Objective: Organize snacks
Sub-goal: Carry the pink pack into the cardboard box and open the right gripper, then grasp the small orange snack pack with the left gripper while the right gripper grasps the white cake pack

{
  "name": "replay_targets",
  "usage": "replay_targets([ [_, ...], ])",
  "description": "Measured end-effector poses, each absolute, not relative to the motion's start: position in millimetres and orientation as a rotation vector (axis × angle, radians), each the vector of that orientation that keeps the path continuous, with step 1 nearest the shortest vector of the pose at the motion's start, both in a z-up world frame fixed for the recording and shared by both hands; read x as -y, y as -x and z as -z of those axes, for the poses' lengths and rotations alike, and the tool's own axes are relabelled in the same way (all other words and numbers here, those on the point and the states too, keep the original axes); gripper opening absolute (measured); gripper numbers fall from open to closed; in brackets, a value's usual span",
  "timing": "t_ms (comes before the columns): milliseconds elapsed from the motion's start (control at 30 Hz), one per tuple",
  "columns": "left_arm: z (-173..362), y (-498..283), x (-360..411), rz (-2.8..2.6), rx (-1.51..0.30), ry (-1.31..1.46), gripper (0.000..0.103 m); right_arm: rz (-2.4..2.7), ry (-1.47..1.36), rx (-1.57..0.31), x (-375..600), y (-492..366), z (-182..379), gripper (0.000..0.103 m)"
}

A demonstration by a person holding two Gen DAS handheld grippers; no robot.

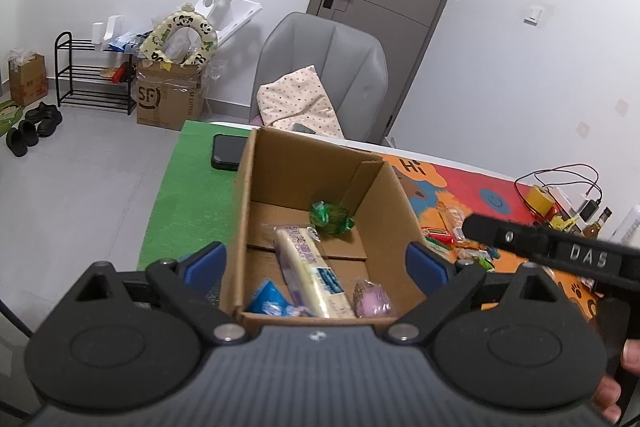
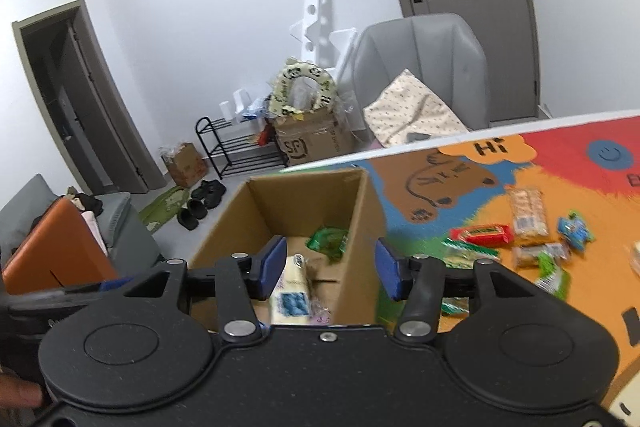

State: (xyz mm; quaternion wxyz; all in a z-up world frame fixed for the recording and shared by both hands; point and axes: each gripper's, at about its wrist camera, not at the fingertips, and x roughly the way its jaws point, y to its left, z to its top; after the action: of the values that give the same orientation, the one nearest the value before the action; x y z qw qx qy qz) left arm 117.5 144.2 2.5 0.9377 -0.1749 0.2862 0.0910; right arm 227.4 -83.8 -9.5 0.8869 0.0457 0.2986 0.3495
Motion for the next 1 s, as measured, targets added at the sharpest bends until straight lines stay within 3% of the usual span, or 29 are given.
replay_targets([
  [667, -4.8, -147.1, -67.1, -0.062, -0.618, 0.292, 0.096, -0.558, -0.168, -0.657, 182.4, -224.7, 32.3, 0.073],
  [1000, -9.7, -171.1, -8.3, 0.032, -0.62, 0.248, 0.096, -0.471, -0.192, -0.652, 242.5, -232.5, 35.7, 0.075],
])
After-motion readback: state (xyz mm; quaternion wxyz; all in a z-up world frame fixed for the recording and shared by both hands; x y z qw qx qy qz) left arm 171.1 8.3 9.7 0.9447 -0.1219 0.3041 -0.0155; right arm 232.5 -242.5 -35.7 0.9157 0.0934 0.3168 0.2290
